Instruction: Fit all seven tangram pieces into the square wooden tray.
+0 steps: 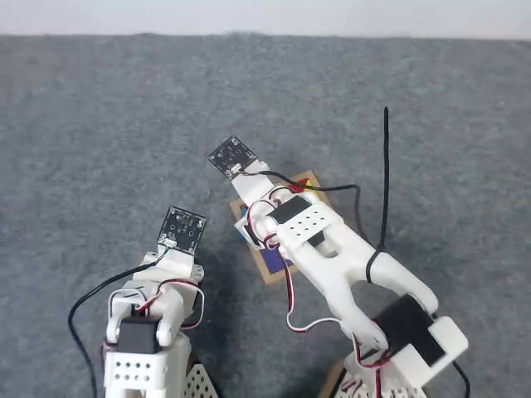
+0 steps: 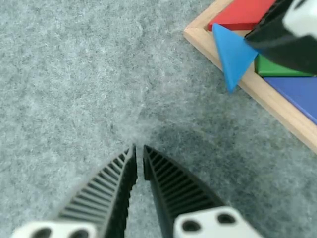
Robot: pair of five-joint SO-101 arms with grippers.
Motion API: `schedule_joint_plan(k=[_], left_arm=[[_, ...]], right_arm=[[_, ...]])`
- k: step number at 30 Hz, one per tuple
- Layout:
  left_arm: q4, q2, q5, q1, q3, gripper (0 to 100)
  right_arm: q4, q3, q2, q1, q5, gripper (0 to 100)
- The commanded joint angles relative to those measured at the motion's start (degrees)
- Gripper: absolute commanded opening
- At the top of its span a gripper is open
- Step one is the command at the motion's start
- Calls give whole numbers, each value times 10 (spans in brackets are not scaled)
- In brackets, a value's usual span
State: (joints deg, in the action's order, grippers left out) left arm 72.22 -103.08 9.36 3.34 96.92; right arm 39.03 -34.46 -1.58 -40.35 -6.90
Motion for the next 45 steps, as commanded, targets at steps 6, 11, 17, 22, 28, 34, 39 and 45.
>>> schedule_joint_plan(k=[6,11,17,22,28,34,39,45], left_arm=[[2,-10,4,3,-6,22],[2,-10,4,3,-6,22],[2,-10,4,3,-6,22],[2,-10,4,3,-6,22],[2,-10,4,3,-6,22],[2,-10,4,3,-6,22],[2,-10,4,3,-6,22],[2,-10,4,3,-6,22]], right_arm=[[-36,30,8,-21,4,9],[-34,51,44,-19,4,9],[-33,56,54,7,0,9],[-33,56,58,42,-6,9],[-33,56,55,47,-28,9],[-4,61,-12,39,-1,9],[-16,40,-29,-5,4,9],[-29,58,26,-8,3,9]])
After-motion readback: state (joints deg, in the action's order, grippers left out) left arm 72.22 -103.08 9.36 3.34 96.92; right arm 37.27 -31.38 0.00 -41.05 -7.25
